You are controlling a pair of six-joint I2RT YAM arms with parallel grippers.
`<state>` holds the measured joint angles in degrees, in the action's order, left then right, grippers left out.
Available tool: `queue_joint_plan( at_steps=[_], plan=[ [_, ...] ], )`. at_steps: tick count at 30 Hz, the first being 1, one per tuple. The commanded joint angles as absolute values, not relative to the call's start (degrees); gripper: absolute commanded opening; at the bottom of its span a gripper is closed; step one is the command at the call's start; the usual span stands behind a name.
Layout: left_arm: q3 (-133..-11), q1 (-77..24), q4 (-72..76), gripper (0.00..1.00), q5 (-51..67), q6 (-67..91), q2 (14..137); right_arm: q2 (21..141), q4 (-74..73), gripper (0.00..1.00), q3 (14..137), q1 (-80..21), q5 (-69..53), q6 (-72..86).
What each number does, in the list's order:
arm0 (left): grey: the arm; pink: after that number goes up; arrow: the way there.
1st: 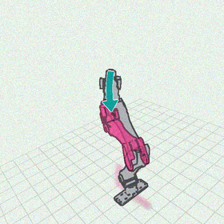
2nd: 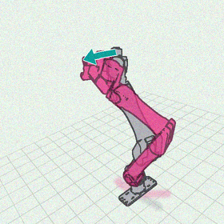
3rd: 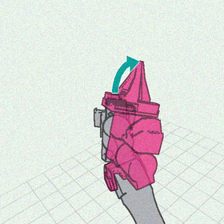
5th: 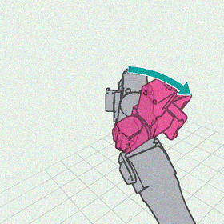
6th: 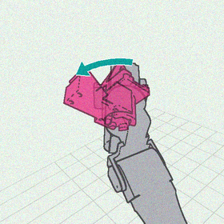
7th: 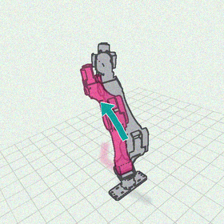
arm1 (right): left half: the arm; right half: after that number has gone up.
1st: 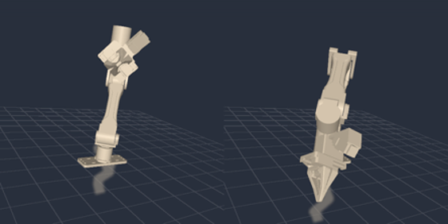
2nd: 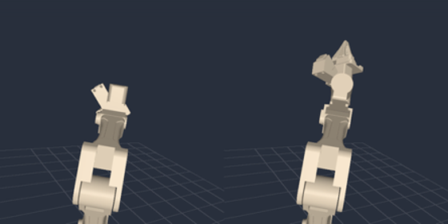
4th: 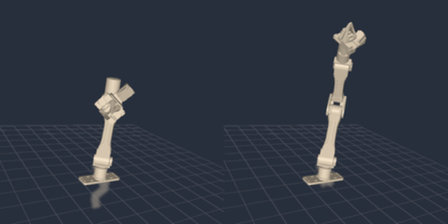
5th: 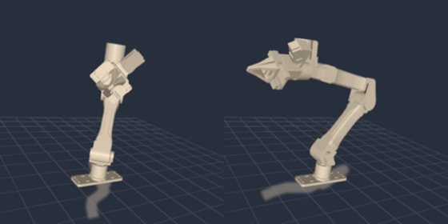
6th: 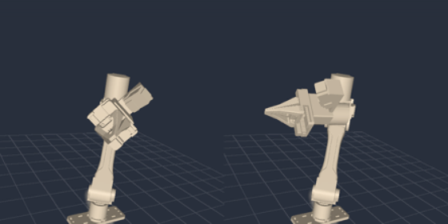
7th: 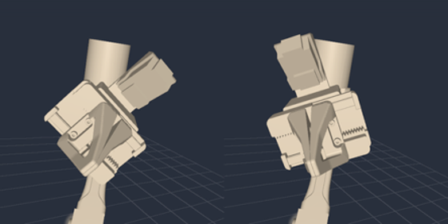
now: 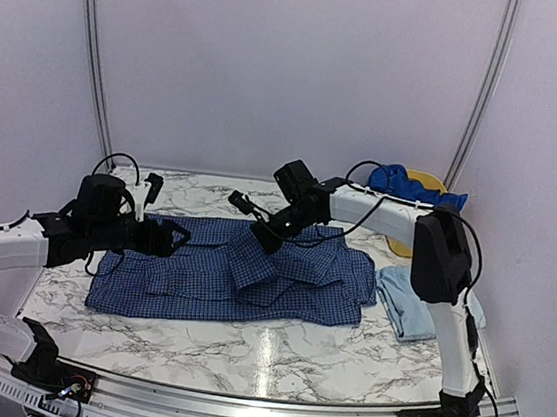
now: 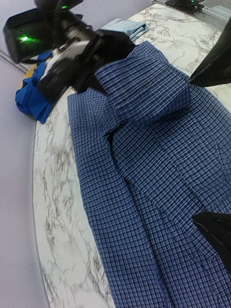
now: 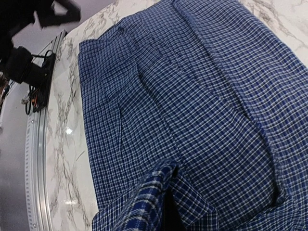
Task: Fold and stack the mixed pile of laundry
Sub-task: Adjust the rectangle-folded shirt at the center of the board.
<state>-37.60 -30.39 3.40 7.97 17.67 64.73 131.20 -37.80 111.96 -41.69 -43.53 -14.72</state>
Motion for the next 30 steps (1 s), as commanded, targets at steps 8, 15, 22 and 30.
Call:
queue_joint_plan(
  at_steps=[8,15,22,30],
  plan=[
    [-41.34,-42.61,9.64,0.91,-2.47,17.69,69.68,122.32,-29.59,0.00,108.06,-39.12,-41.34,-0.54],
    [-44.65,-44.03,9.97,0.92,-4.87,12.51,71.41,99.94,-9.01,0.00,82.19,-29.59,-38.41,13.03],
    [-49.41,-44.72,7.53,0.92,1.26,3.36,78.16,91.67,-13.36,0.00,67.87,-27.99,-41.79,6.03],
    [-49.37,-51.89,9.86,0.92,3.90,-4.47,85.91,82.99,-15.89,0.00,56.24,-33.01,-42.46,3.30]
  ],
)
